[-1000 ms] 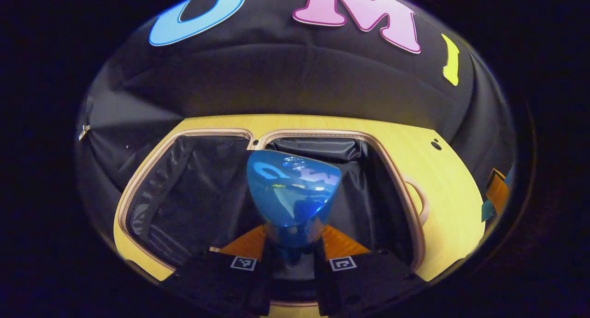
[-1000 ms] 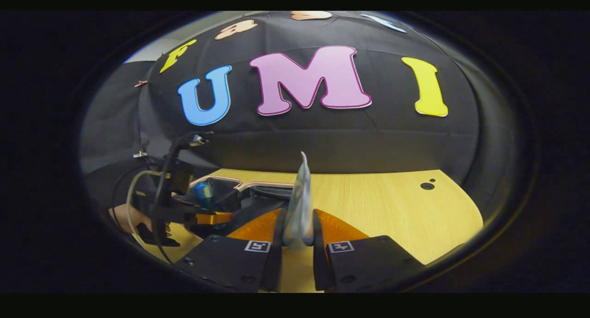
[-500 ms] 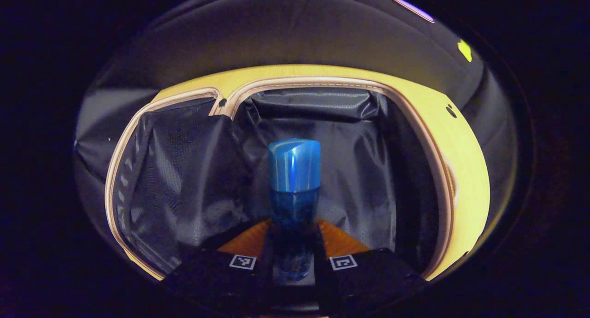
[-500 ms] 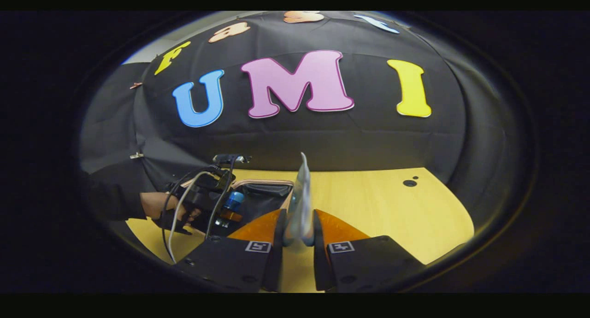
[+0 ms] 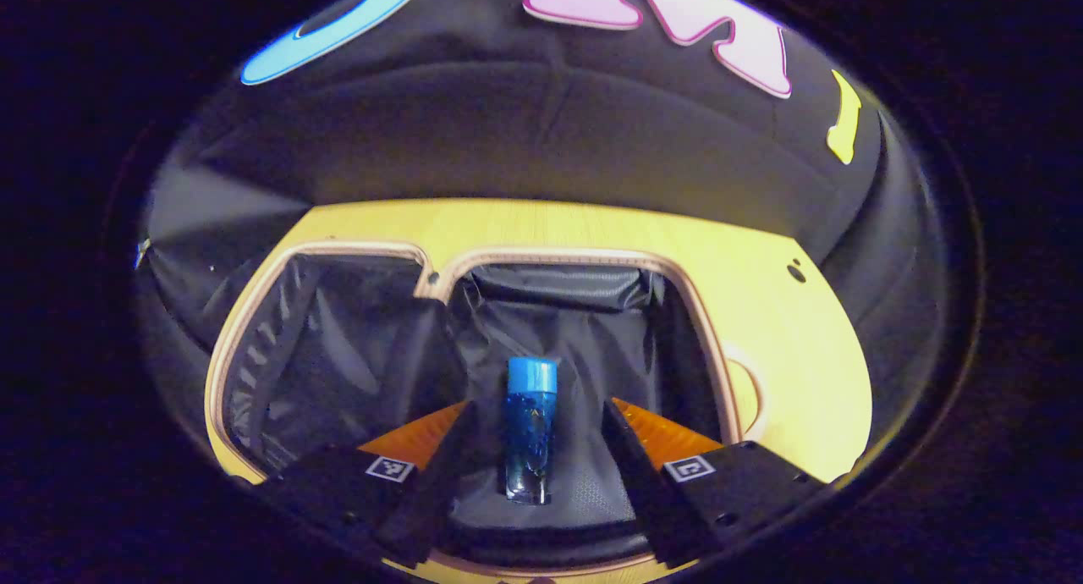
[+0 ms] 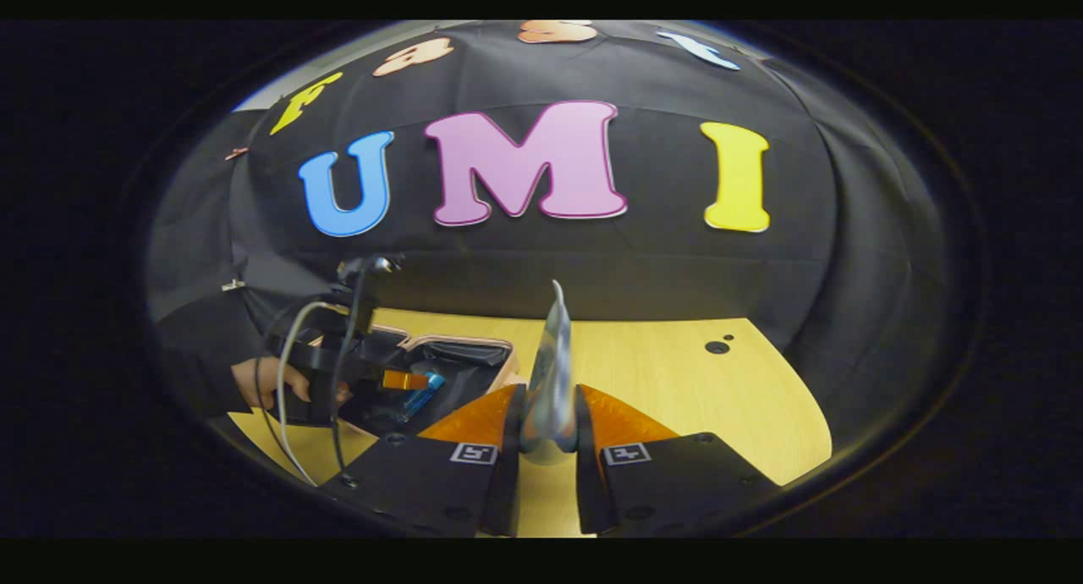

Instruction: First open the suitcase, pack the skin care products into it, and then close the suitcase.

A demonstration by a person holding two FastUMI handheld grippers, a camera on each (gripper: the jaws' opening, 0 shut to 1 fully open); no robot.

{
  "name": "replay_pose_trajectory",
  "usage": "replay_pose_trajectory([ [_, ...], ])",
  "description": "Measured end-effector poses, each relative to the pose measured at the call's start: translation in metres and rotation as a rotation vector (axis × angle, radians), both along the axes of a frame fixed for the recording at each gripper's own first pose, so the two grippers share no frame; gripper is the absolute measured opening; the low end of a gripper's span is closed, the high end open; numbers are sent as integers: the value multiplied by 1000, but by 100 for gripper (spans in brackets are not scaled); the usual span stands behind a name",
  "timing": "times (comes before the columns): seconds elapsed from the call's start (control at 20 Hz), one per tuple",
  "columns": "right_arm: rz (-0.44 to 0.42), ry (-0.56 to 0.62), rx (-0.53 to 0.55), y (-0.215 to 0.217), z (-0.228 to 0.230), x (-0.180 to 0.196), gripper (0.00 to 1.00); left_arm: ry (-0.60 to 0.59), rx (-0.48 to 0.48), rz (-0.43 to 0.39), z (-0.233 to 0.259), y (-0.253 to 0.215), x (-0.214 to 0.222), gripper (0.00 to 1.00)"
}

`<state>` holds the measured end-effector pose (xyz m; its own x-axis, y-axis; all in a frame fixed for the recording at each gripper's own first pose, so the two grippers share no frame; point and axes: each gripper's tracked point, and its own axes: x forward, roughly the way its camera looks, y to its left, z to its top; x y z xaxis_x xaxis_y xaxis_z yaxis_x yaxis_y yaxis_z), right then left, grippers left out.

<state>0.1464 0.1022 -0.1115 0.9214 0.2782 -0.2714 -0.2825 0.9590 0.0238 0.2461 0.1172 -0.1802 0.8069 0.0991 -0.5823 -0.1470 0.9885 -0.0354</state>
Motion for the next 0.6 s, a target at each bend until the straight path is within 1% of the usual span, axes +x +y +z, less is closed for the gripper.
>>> replay_pose_trajectory([
  [0.05, 15, 8, 0, 9, 1, 3, 30, -53, 11, 2, 19, 3, -6, 100],
  [0.1, 27, 19, 12, 21, 1, 8, 30, -89, 27, 6, 35, 10, -16, 95],
  [0.2, 47, 59, 35, 45, -3, 21, 30, -152, 57, 20, 61, 27, -39, 96],
  [0.25, 62, 83, 33, 56, -7, 29, 30, -174, 55, 28, 69, 34, -51, 96],
  [0.3, 78, 102, 22, 68, -10, 36, 23, -189, 36, 37, 73, 39, -64, 96],
  [0.35, 91, 125, 14, 79, -17, 43, 30, -211, 6, 60, 77, 43, -76, 96],
  [0.4, 105, 167, 21, 92, -26, 49, 23, -240, -38, 81, 79, 47, -83, 96],
  [0.5, 125, 261, 35, 118, -50, 59, 23, -251, -115, 125, 72, 59, -103, 96],
  [0.55, 121, 321, 37, 129, -67, 61, 22, -236, -141, 149, 66, 66, -113, 96],
  [0.6, 119, 378, 25, 139, -87, 60, 24, -223, -158, 175, 58, 75, -121, 97],
])
